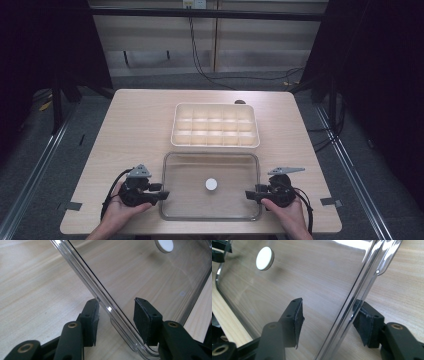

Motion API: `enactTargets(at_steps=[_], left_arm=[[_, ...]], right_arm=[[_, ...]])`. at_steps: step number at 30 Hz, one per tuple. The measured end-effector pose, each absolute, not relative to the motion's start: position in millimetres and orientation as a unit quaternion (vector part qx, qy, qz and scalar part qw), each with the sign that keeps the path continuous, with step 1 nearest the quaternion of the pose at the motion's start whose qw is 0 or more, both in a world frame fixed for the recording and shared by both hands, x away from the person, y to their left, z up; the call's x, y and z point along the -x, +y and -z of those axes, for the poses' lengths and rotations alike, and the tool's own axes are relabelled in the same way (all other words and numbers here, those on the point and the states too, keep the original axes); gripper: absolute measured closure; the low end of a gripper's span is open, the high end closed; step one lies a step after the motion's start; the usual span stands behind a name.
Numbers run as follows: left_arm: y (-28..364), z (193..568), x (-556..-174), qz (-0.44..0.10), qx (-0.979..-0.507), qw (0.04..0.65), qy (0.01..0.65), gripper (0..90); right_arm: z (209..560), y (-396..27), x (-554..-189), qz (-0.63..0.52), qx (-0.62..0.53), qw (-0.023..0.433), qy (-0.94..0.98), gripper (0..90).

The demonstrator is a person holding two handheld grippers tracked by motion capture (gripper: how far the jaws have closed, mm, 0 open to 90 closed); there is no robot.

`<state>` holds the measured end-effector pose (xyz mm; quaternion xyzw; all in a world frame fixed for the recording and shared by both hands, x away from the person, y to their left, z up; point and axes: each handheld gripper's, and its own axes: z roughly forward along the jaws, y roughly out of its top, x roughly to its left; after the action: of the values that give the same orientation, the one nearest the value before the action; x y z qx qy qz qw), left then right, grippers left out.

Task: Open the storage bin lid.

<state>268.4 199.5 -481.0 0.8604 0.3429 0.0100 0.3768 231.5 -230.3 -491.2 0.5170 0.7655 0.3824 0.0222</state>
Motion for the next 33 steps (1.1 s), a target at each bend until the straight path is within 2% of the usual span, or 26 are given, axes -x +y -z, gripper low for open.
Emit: enactTargets(at_steps=[4,18,25,27,33], left_arm=[[198.0,482.9,-269.4,-0.010,-0.861,0.375,0.344,54.2],[195.6,486.5,-273.9,0.005,-0.861,0.371,0.348,51.3],[194.1,490.0,-278.3,0.012,-0.863,0.362,0.353,46.2],[194.4,489.9,-278.2,0.011,-0.863,0.361,0.353,46.1],[193.8,490.0,-278.2,0.011,-0.863,0.362,0.354,45.9]], right_arm=[[493.0,-228.6,-231.4,-0.374,-0.516,0.028,0.770,39.0],[493.1,-227.4,-231.9,-0.368,-0.523,0.049,0.767,37.4],[492.8,-229.4,-232.5,-0.363,-0.529,0.058,0.765,43.1],[493.3,-232.2,-233.5,-0.364,-0.532,0.061,0.763,48.1],[494.1,-235.0,-235.0,-0.369,-0.536,0.058,0.757,49.3]])
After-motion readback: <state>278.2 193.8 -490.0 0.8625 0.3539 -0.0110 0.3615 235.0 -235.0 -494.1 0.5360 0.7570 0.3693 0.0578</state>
